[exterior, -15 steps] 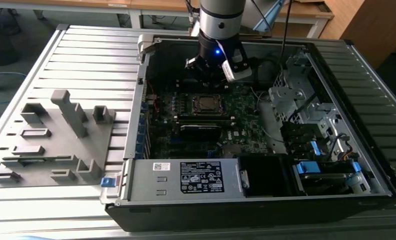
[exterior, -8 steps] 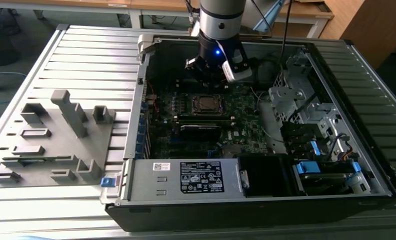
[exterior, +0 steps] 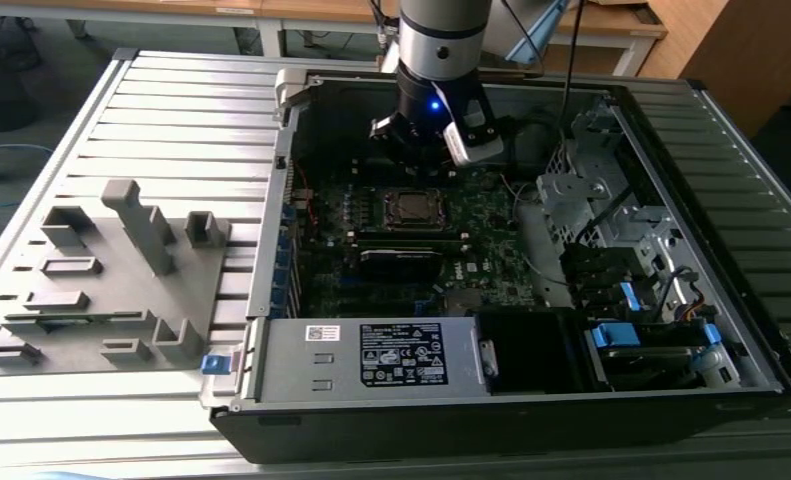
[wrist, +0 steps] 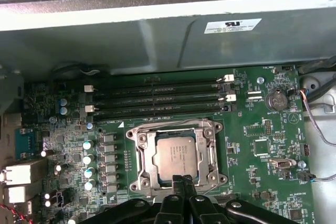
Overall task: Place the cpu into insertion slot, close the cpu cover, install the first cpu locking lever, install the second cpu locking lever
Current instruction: 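Install the second cpu locking lever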
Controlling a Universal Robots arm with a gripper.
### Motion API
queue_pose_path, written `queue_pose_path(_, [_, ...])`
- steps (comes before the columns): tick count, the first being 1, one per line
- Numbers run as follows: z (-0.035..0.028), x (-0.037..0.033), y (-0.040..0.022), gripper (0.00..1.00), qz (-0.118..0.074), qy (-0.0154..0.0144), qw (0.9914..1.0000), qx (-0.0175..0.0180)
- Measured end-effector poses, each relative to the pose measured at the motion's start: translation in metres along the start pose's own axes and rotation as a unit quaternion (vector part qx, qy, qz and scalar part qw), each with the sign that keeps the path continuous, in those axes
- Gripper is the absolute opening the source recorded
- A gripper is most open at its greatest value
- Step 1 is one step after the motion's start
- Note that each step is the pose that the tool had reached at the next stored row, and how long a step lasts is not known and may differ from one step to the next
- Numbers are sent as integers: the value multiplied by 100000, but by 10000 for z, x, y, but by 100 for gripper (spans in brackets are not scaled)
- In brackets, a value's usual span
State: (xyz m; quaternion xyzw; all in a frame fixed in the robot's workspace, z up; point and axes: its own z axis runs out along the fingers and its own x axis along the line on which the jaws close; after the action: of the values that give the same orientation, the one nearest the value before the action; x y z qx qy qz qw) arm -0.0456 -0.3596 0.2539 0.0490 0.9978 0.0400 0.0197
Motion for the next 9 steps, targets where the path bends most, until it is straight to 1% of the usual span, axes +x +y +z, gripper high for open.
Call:
queue_pose_path(6, [-3,-4,-37,11,-1,-2,100000,71])
queue_pose_path(9, [-2,-4,-38,11,2,-6,100000,74])
